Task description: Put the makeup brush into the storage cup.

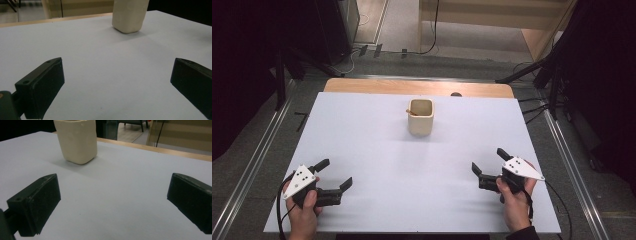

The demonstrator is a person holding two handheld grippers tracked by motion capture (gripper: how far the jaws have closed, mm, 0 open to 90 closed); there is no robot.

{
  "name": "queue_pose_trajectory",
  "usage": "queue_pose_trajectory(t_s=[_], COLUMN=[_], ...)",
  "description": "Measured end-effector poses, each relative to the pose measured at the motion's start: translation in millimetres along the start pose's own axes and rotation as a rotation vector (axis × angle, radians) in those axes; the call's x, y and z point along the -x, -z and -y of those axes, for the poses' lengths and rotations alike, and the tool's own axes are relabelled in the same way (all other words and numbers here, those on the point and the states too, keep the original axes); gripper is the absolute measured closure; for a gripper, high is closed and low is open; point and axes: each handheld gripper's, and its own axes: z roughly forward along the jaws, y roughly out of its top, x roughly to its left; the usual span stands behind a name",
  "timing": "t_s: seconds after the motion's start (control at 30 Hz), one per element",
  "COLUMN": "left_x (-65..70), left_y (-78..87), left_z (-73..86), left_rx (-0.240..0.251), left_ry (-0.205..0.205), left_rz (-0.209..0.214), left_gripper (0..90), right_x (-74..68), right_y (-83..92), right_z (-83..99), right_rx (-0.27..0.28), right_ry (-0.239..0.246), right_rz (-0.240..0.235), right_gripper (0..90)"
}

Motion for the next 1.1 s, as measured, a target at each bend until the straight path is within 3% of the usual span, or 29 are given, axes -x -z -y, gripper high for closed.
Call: queue_pose_trajectory(t_s=[0.6, 1.1], left_x=[-0.1, 2.7], left_y=[-1.8, -3.9], left_z=[-1.0, -3.8], left_rx=[0.001, 0.006], left_ry=[-0.001, -0.013], left_rz=[-0.010, -0.012], left_gripper=[0.0, 0.0], right_x=[22.1, 25.1], right_y=[43.9, 66.0], right_z=[22.2, 34.1], right_rx=[0.010, 0.006], right_ry=[-0.033, -0.025], right_rz=[0.062, 0.073], right_gripper=[0.0, 0.0])
